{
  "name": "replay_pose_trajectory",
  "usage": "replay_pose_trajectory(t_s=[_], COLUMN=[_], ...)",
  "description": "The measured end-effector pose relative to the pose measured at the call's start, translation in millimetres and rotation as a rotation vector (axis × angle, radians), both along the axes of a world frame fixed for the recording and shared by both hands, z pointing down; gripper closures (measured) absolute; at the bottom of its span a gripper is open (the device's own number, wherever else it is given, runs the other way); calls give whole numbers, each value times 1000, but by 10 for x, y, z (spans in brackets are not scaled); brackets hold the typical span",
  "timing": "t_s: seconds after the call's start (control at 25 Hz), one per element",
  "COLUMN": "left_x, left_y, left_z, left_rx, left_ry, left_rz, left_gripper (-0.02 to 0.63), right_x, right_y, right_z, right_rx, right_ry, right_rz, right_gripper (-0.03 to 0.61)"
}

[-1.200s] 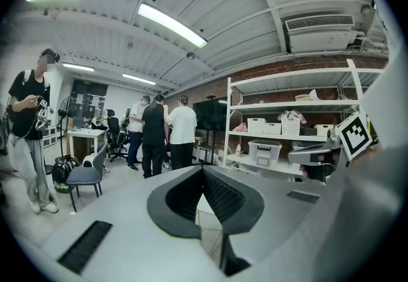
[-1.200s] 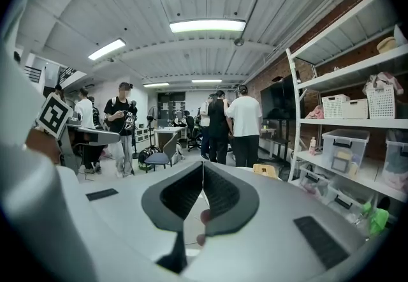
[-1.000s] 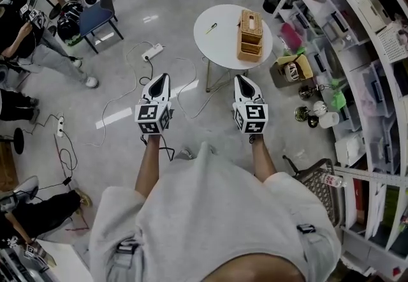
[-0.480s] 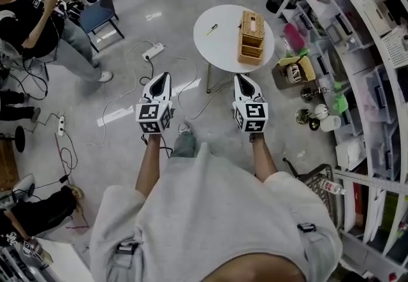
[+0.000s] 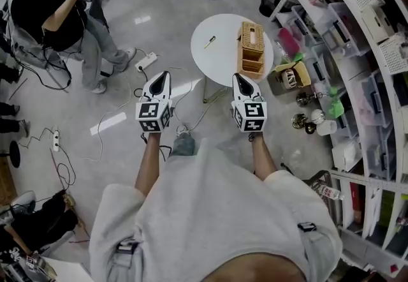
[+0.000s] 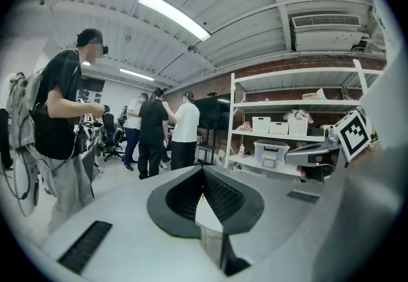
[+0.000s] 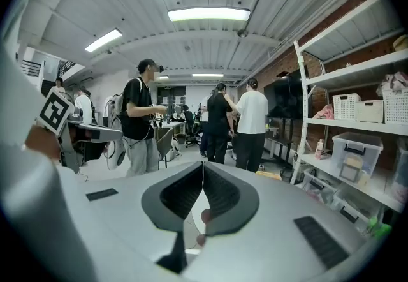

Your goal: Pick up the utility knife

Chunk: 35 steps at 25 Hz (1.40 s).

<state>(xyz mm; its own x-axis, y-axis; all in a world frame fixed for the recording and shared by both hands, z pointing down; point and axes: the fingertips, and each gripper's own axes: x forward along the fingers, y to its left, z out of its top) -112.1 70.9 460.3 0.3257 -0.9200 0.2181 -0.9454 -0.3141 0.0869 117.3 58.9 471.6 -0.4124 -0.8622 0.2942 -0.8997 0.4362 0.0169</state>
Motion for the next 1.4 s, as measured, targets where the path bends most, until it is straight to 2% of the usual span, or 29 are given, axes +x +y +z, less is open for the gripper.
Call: replay_pose_trajectory(t_s=[0.4,0.64,1.08,1.4], left_x=[-497,-680,-512,-472], left_y=[-953,-1337,-1556,-1834], left_z=[-77,-12,165,245], left_rx=[15,14,-31,-53], left_ry=[30,53,68,41], left_rz=[59,97,133,74], left_gripper=[594,594,594,594], right_x=[-500,-701,-567,-540], right_y=[-813,-1083,-1235,-1704], right_z=[-157,-167,-4,113], right_rx=[21,24,-27,-35], right_ry=[32,58,67,35], right_rz=[52,83,105,42], right_gripper=[547,547,547,546])
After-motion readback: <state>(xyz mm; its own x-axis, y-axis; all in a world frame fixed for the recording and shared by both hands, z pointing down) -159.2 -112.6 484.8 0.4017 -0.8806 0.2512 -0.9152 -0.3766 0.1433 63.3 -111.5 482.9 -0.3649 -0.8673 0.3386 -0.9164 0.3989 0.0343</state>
